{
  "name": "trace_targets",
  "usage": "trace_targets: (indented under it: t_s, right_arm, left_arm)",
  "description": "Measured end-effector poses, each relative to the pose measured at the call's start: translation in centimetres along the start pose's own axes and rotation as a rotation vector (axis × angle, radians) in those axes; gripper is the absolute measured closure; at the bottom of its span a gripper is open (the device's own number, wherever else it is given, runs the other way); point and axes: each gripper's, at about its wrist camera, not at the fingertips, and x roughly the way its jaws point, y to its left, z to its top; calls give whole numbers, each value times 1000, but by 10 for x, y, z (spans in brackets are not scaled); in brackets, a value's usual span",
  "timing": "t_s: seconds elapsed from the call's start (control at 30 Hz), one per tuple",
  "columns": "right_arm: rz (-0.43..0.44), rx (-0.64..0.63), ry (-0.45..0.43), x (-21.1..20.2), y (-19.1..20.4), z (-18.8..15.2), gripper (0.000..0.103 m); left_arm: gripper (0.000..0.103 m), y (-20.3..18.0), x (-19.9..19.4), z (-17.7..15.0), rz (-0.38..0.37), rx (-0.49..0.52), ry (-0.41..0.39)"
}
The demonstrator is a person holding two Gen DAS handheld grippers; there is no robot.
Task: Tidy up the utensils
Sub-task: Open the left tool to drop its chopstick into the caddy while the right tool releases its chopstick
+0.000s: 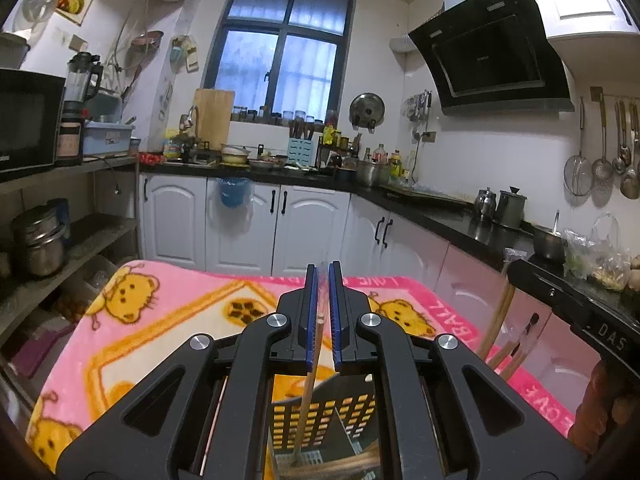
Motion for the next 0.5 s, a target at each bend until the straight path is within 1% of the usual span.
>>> trace_targets:
  t_s: [0.03,0.1,0.13,0.17,0.3,0.37,0.43,0.5]
  right_arm:
    - [-4,-2,5,0,-1,-1,95]
    - [-5,-1,20,-1,-2,-4,86]
    - [-4,2,23,-1,-2,-5,79]
    - [-7,3,24,-2,-2,-6,78]
    - [-8,1,35,-7,-4,-8,77]
    - [-9,0,40,-10,-4,-8,75]
    - [-14,-1,41,-13,-5,-9,72]
    - [-18,-1,46,-16,-6,-11,71]
  left_arm:
    - [100,1,-1,-1,1,-1,7]
    - [99,3,0,-3,8,-3,26]
    - [94,4,0,-5,9,-8,32]
    - [87,5,-1,-5,11,-15,37]
    - [79,12,-5,-10,9,-50,63]
    - [67,16,-10,-12,11,-64,73]
    - [63,18,-12,-13,14,-74,80]
    - [56,23,-16,-13,7,-96,89]
